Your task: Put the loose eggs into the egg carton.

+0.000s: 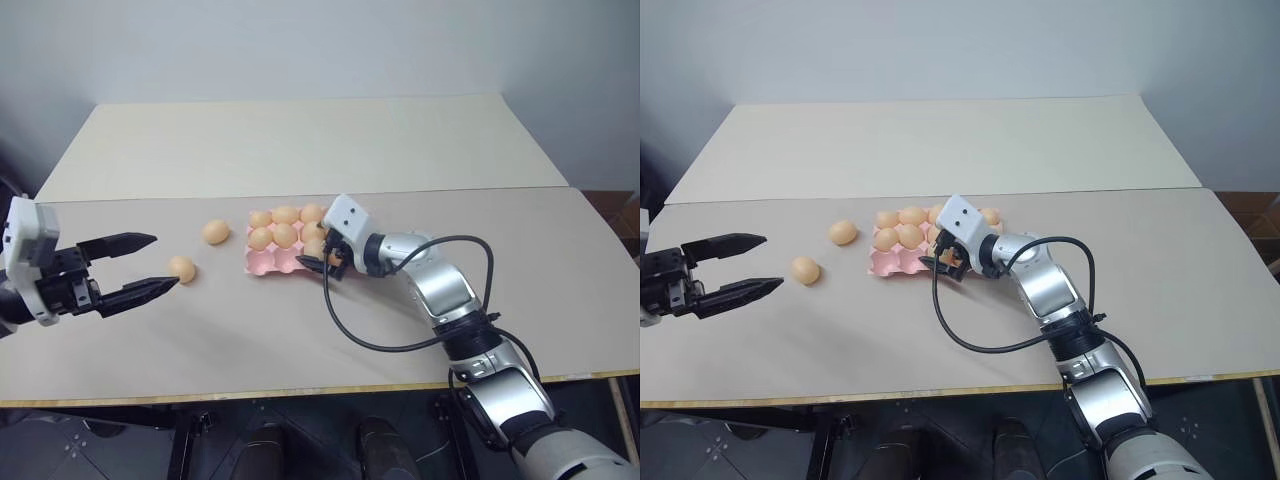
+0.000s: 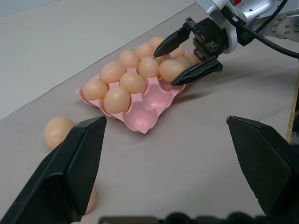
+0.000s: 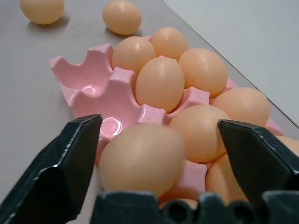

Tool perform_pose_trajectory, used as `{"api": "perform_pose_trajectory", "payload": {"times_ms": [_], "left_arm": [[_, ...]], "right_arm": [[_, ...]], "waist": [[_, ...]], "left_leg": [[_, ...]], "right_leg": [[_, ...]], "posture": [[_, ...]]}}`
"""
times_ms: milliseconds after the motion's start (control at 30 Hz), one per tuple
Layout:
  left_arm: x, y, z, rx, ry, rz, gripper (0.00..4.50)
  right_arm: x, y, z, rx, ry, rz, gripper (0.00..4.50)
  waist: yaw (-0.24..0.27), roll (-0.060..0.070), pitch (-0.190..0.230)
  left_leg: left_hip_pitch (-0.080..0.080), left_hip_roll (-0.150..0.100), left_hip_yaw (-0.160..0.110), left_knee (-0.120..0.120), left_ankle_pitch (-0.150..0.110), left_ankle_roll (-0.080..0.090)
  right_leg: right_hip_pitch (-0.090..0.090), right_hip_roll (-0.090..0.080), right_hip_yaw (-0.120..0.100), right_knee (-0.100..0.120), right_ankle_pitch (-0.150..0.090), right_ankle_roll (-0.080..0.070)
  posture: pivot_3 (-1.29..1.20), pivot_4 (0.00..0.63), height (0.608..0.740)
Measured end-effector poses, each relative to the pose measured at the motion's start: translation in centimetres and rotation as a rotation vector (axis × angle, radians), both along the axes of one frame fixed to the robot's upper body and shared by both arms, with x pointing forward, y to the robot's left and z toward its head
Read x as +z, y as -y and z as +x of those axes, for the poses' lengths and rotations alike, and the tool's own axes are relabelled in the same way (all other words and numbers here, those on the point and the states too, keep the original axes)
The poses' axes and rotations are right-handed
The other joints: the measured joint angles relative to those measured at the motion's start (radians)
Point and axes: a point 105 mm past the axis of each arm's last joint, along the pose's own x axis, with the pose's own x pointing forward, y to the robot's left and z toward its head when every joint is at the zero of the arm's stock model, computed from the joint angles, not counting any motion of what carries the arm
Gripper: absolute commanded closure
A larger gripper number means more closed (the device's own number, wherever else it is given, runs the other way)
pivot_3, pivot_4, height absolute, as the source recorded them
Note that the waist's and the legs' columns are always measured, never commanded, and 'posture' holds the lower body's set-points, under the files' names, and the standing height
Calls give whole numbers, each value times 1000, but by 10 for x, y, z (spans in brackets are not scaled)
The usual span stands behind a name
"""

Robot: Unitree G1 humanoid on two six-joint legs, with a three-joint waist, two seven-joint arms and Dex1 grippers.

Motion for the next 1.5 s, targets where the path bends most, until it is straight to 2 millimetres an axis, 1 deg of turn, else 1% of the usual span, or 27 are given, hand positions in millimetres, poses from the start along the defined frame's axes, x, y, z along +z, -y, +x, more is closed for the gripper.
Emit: {"api": "perform_pose_trajectory", "payload": {"times_ms": [67, 133, 233, 267, 300, 333, 367, 400, 467, 533, 600, 667, 800, 933, 1033, 1067, 1100, 1167, 1233, 1333, 1400, 1500], "left_arm": [[0, 0, 0, 0, 1, 0, 0], [1, 0, 0, -1, 4, -1, 0], [1, -1, 1, 1, 4, -3, 0], [1, -1, 1, 5, 3, -5, 0], [0, -3, 1, 11, 0, -4, 0], [-1, -4, 1, 18, -4, -2, 0], [-4, -6, 1, 24, -15, -1, 0], [-8, -10, -1, 39, -34, 0, 0], [-17, -19, -3, 79, -72, -4, 0], [-19, -21, -4, 89, -77, -9, 0], [-18, -24, -7, 104, -71, -13, 0], [-21, -23, -8, 121, -69, -10, 0], [-26, -21, 0, 225, -61, 13, 0], [-37, -21, 20, 407, -100, 44, 0], [-44, -22, 44, 568, -141, 28, 0], [-48, -21, 56, 632, -156, 3, 0], [-50, -21, 58, 648, -163, 0, 0], [-57, -12, 72, 718, -198, -83, 0], [-64, -1, 80, 748, -240, -126, 0], [-75, 12, 88, 810, -287, -141, 0], [-78, 18, 93, 852, -300, -151, 0], [-75, 23, 101, 926, -294, -159, 0]], "right_arm": [[10, 1, -2, 2, 21, 23, 25], [29, 9, -7, -1, 69, 52, 25], [64, 33, -22, -4, 134, 112, 25], [71, 44, -29, -1, 142, 125, 25], [75, 58, -38, -1, 148, 123, 25], [76, 70, -45, -2, 142, 117, 25], [74, 88, -54, -2, 125, 103, 25], [71, 104, -63, -2, 101, 94, 25], [68, 130, -78, -8, 61, 88, 25], [68, 143, -89, -5, 46, 73, 25], [62, 152, -97, -10, 17, 52, 25], [56, 155, -99, -16, -9, 52, 25], [58, 155, -97, -25, -4, 67, 25], [59, 159, -95, -44, -8, 61, 25], [60, 156, -96, -32, -8, 75, 25], [61, 155, -96, -31, -5, 79, 25], [61, 154, -96, -28, -6, 80, 25], [61, 153, -95, -34, 1, 85, 25], [63, 149, -97, -28, 13, 89, 25], [66, 146, -100, -17, 25, 100, 25], [66, 144, -100, -16, 30, 100, 25], [65, 145, -100, -27, 28, 102, 25]], "waist": [[0, 0, 0], [1, 0, 0], [9, 0, 0], [13, 0, 0], [19, 0, 0], [22, 0, 0], [26, 0, 0], [28, 0, 0], [27, 0, 0], [20, 0, 0], [16, 0, 0], [15, 0, 0], [23, -1, 0], [32, -1, 0], [39, -1, -1], [41, -1, -1], [42, -2, -1], [45, -3, -2], [45, -4, -2], [48, -4, -2], [51, -5, -2], [53, -5, -2]], "left_leg": [[0, 0, 0, 0, 0, 0], [-1, 0, 0, 0, 0, 0], [-1, 0, -1, 0, 0, 0], [-1, 0, -1, 0, 0, 0], [-1, 0, -1, 0, 0, 0], [-1, 0, -1, 0, 0, 0], [-1, 0, 0, 0, 0, 0], [-1, 0, 0, 0, 0, 0], [0, 0, 0, 0, 0, 0], [3, 0, 1, 0, 0, 0], [4, 1, 2, -1, 0, 1], [4, 1, 2, -1, 0, 1], [2, 1, 2, -1, 0, 1], [2, -1, 1, 0, 0, 1], [2, -1, 1, 0, 0, 1], [2, -2, 1, 1, 0, 1], [2, -2, 1, 1, 0, 1], [0, -2, 1, 1, 0, 1], [-2, -2, 1, 2, 0, 1], [-2, -2, 1, 2, 0, 1], [-2, -2, 1, 2, 0, 0], [-2, -2, 1, 2, 0, 0]], "right_leg": [[0, 0, 0, 0, 0, 0], [0, 0, 0, 0, 0, 0], [0, 0, -1, -1, 0, 0], [0, 0, -1, -2, 0, 0], [0, 0, -1, -2, 0, 0], [1, 0, -1, -2, 0, 0], [1, -1, -1, -2, 0, 0], [2, -1, -1, -2, 0, 0], [2, -1, -1, -2, 0, 0], [4, 0, 0, -1, 0, 0], [5, 0, 0, -2, 0, 0], [5, 0, 1, -2, 0, 0], [4, 0, 0, -2, 0, 0], [5, -1, 0, -2, 0, 1], [5, -1, 0, -2, 1, 1], [5, -2, 0, -2, 1, 2], [5, -2, 0, -2, 1, 2], [3, -2, 0, -2, 1, 2], [2, -2, 0, -2, 1, 2], [2, -2, 0, -2, 1, 2], [2, -2, 0, -1, 1, 2], [3, -2, 0, -2, 1, 2]], "posture": [[0, 150, 740], [0, 150, 740], [0, 150, 740], [0, 150, 740], [0, 150, 740], [0, 150, 740], [0, 150, 740], [0, 150, 740], [0, 150, 740], [0, 150, 740], [0, 150, 740], [0, 150, 740], [0, 150, 740], [0, 150, 740], [0, 150, 740], [0, 150, 740], [0, 150, 740], [0, 150, 740], [0, 150, 740], [0, 150, 740], [0, 150, 740], [0, 150, 740]]}}
